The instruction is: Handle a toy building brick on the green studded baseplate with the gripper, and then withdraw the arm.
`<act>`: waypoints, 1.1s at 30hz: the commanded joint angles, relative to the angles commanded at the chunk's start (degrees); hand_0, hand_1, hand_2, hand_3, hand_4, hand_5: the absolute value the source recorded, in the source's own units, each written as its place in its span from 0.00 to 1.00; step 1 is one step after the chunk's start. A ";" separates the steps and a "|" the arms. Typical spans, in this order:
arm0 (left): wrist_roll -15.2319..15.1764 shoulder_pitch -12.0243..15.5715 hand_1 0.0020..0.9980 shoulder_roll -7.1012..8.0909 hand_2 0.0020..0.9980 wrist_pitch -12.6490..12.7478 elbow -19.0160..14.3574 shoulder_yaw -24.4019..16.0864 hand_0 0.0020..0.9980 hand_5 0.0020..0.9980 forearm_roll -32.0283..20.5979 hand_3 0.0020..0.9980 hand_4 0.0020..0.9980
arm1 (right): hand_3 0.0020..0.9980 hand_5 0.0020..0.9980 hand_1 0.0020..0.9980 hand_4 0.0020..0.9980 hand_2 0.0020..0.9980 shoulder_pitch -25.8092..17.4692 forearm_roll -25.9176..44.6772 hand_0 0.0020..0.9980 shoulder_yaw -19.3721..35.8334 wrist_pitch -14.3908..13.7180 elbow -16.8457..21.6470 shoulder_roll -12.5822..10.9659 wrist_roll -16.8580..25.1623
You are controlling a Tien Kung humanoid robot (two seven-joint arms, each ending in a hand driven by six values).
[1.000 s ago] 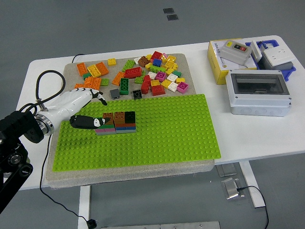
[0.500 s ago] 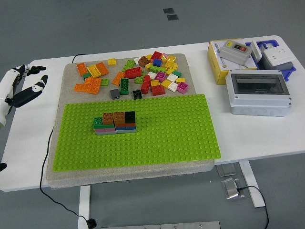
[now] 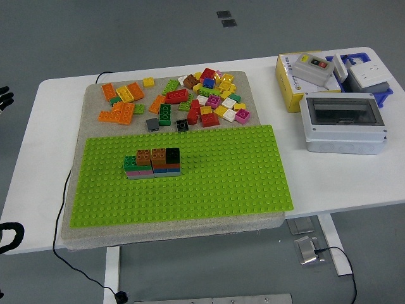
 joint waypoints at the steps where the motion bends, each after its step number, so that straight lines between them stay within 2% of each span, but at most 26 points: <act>1: 0.05 0.03 0.60 0.02 0.58 -0.06 -0.01 0.04 0.71 0.41 -0.82 0.71 0.63 | 0.81 1.00 0.50 0.68 0.70 0.01 -0.20 0.60 0.13 -0.01 0.00 0.02 -0.03; 5: 0.59 0.17 0.60 0.21 0.58 -0.45 -0.04 0.27 0.71 0.42 -4.96 0.71 0.64 | 0.81 1.00 0.50 0.67 0.70 0.30 -1.45 0.60 0.85 -0.29 0.00 0.19 0.08; 9: 1.47 0.21 0.60 0.37 0.58 -0.99 0.01 0.61 0.71 0.42 -5.87 0.71 0.64 | 0.81 1.00 0.50 0.67 0.70 0.49 -1.80 0.60 1.16 -0.56 0.00 0.27 0.35; 18: 6.02 0.09 0.63 0.72 0.60 -3.30 0.48 1.84 0.71 0.43 -2.75 0.66 0.63 | 0.80 1.00 0.51 0.66 0.70 0.73 -1.77 0.60 1.47 -1.22 0.00 0.22 1.12; 25: 8.51 0.09 0.64 0.73 0.60 -3.20 0.58 2.61 0.71 0.44 -0.15 0.66 0.63 | 0.79 1.00 0.51 0.65 0.70 0.73 -1.29 0.60 1.34 -2.06 0.00 0.21 2.01; 33: 8.97 0.05 0.64 0.70 0.60 -2.89 0.26 3.08 0.71 0.44 1.37 0.65 0.63 | 0.79 1.00 0.52 0.65 0.70 0.75 -1.51 0.60 1.48 -2.14 0.00 0.16 2.02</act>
